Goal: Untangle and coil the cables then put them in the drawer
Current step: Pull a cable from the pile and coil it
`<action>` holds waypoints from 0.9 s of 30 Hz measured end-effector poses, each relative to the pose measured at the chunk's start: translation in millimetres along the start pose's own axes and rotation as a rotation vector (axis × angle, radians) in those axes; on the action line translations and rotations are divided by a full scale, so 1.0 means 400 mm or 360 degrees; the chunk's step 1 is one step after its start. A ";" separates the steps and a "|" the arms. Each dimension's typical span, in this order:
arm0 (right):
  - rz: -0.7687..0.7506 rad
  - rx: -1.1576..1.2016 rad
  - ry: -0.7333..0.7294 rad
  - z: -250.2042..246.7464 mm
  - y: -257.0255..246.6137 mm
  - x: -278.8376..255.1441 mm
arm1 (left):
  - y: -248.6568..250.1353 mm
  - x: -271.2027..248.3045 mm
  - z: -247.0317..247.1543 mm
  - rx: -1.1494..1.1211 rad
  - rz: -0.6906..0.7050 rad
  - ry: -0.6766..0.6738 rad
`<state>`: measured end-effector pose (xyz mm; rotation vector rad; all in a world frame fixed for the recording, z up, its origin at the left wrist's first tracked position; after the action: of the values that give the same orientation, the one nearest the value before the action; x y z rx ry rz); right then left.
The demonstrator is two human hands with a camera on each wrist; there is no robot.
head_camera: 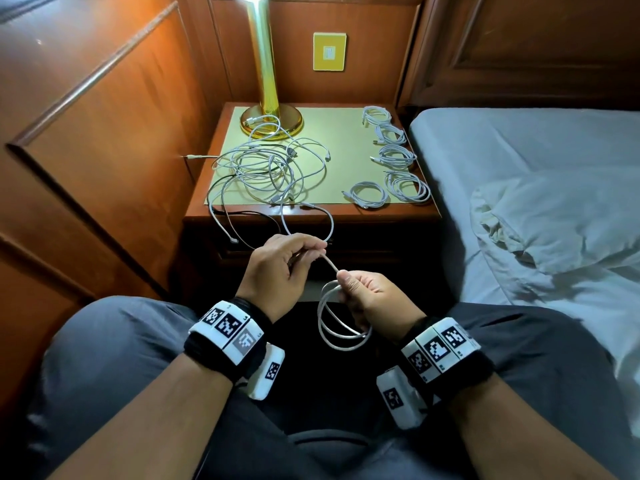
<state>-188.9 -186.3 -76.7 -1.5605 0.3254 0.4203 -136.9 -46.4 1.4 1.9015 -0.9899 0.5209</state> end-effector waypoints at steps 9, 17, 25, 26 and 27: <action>-0.0178 0.0196 -0.0141 0.011 -0.031 -0.016 | -0.081 -0.068 0.118 -0.0681 -0.0809 -0.0216; -0.0447 -0.0440 0.0451 -0.061 -0.068 -0.028 | -0.066 -0.096 0.166 -0.1278 -0.1062 -0.0329; -0.0533 -0.0709 0.0688 -0.058 -0.069 -0.033 | -0.035 -0.114 0.207 -0.1492 -0.1036 -0.0572; -0.0545 -0.0708 0.0709 -0.058 -0.070 -0.033 | -0.029 -0.112 0.206 -0.1574 -0.1049 -0.0538; -0.0554 -0.0704 0.0731 -0.060 -0.072 -0.034 | -0.026 -0.109 0.203 -0.1643 -0.1062 -0.0508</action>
<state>-186.3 -209.9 -44.7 -2.1021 0.3147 -0.1589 -157.0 -95.1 -75.1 1.2247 -0.5517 -0.6109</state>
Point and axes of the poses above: each hand's wrist, its own x-axis towards the middle knuckle, its own z-axis out of the palm, y = z × x, the point moved 9 cm from there along x, towards the middle knuckle, and after that the axes turned 14 degrees about z, right-handed, at the moved point
